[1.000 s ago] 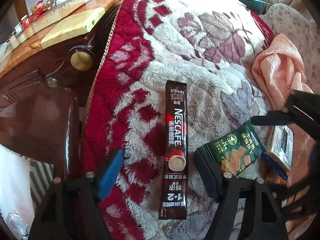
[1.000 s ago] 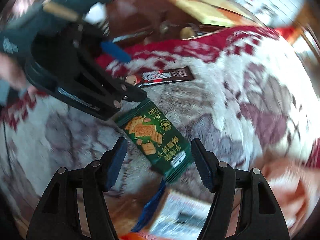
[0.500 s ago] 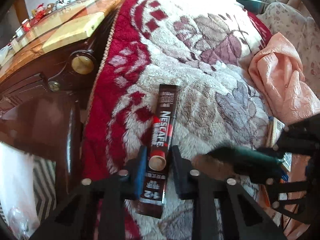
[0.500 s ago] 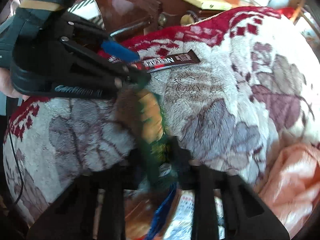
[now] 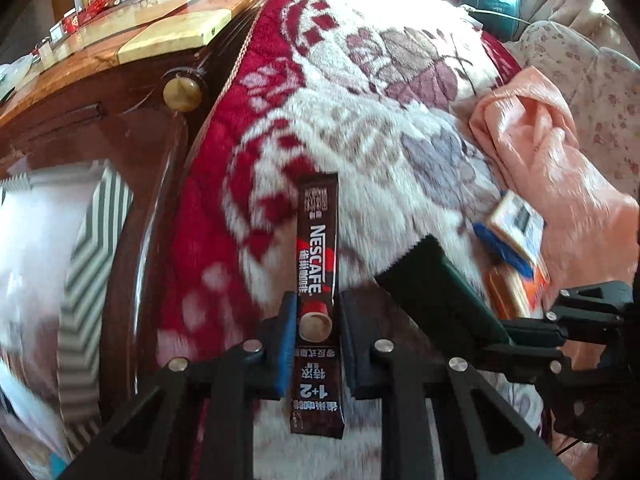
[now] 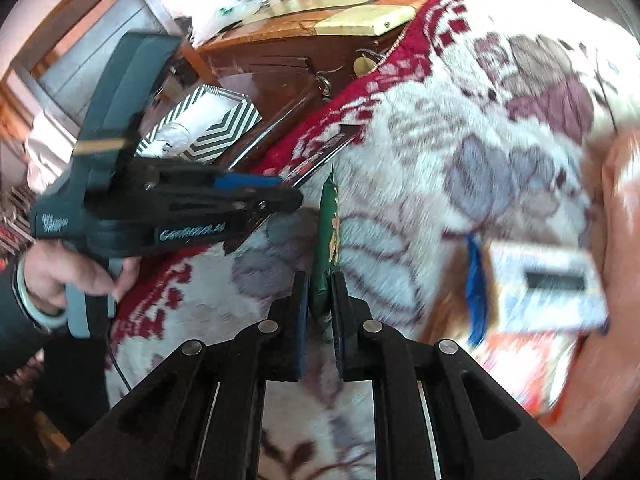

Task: Organize snacks
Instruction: 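Grasp the dark green packet with the right gripper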

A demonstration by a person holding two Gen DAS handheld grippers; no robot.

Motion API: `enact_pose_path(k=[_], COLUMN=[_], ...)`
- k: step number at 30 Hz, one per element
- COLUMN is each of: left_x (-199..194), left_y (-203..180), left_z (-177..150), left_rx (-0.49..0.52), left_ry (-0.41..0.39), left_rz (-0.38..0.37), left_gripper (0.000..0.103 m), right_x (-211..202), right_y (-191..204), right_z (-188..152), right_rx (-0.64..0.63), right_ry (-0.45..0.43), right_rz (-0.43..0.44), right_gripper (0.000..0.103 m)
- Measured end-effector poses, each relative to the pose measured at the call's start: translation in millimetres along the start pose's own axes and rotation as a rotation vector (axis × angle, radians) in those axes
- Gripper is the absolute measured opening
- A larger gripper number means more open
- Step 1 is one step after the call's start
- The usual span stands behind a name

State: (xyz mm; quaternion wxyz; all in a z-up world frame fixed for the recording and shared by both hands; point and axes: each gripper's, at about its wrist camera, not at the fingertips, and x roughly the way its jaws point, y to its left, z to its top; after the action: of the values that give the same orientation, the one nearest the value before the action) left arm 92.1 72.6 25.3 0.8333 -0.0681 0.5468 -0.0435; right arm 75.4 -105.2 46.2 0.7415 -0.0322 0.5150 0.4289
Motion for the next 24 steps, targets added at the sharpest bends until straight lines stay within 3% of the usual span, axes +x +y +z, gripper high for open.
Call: enact_pose_path(k=[4,6,8,11,14,16,18,19,24], left_x=[-5,-6,-5,-3,-3,-4,-2,-1,2], left_y=[2,1,0,1,4,4,3,2,1], left_z=[-12,-13,-14,-15,-14,-15,-15,-15,-16], left_rx=[-0.029,-0.032,-0.03,-0.033,-0.041,-0.044,-0.041,-0.04,-0.05], left_ry=[-0.006,-0.008,-0.011,-0.009,-0.008,-0.01,-0.009,-0.007,-0.005], left_rz=[-0.011,-0.007,0.002,-0.003,-0.006,-0.002,0.006,0.011,0.022], left_gripper=[0.022,0.023,0.023,0.023,0.023,0.023,0.025,0.025,0.026], right_x=[2,12,20,17,14,11,11,15,47], right_y=[5,4,11,14,1,-4,-5,-3,-1], right_z=[1,11,20,25,25,22,19,20,29], right_rx=[0.007,0.023,-0.032,-0.081,-0.026,-0.004,0.012,0.013,-0.058], right_ry=[-0.048,-0.021,0.006,0.004,-0.012,-0.01,-0.012,-0.002,0.097], right_rz=[-0.052,-0.041,-0.108,-0.301,-0.27,-0.277,-0.207,-0.204,-0.253], right_gripper=[0.012,0.017,0.017,0.022,0.035,0.035,0.048,0.06,0.061])
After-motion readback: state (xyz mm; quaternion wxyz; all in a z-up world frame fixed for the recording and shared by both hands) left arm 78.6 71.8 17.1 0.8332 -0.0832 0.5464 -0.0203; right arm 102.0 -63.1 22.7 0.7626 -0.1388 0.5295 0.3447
